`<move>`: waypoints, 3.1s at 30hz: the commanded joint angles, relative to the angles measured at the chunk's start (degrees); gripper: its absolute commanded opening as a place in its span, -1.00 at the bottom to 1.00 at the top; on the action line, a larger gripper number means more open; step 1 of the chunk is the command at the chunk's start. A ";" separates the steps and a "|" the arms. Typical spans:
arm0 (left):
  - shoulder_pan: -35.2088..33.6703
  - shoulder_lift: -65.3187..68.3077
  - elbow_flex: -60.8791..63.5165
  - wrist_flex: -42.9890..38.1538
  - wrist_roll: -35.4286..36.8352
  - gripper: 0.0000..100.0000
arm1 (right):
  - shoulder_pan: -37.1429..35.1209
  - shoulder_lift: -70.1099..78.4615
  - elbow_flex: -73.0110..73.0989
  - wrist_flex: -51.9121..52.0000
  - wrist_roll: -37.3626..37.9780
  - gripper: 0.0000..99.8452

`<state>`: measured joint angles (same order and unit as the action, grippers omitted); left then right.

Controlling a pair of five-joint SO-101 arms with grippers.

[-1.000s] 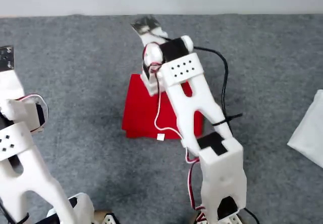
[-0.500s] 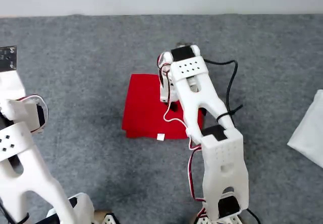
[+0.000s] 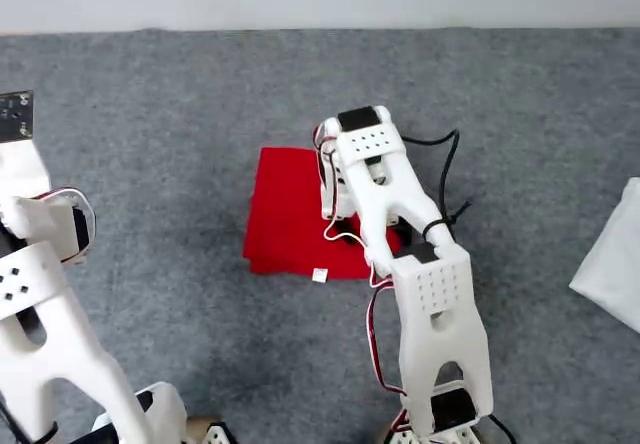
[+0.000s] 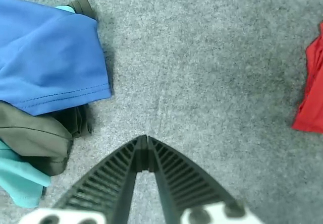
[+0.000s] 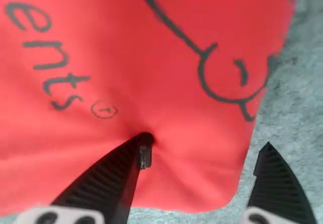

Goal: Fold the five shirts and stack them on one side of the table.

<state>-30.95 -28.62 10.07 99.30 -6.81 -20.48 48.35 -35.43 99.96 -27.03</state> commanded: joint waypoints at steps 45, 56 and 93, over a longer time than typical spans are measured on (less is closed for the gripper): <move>-0.35 -1.05 -0.13 0.79 -0.53 -0.98 | 32.31 -7.87 -7.03 -15.16 69.71 -0.98; -0.44 -1.23 -0.13 1.05 -0.26 -0.98 | 31.96 -4.35 -15.47 -9.80 68.13 -0.63; -0.44 -1.05 -0.13 0.79 -0.53 -0.98 | 25.36 -26.86 -3.60 2.77 -2.55 -0.06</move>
<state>-30.95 -28.62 10.07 99.30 -6.81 5.89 26.90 -42.02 100.48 -22.37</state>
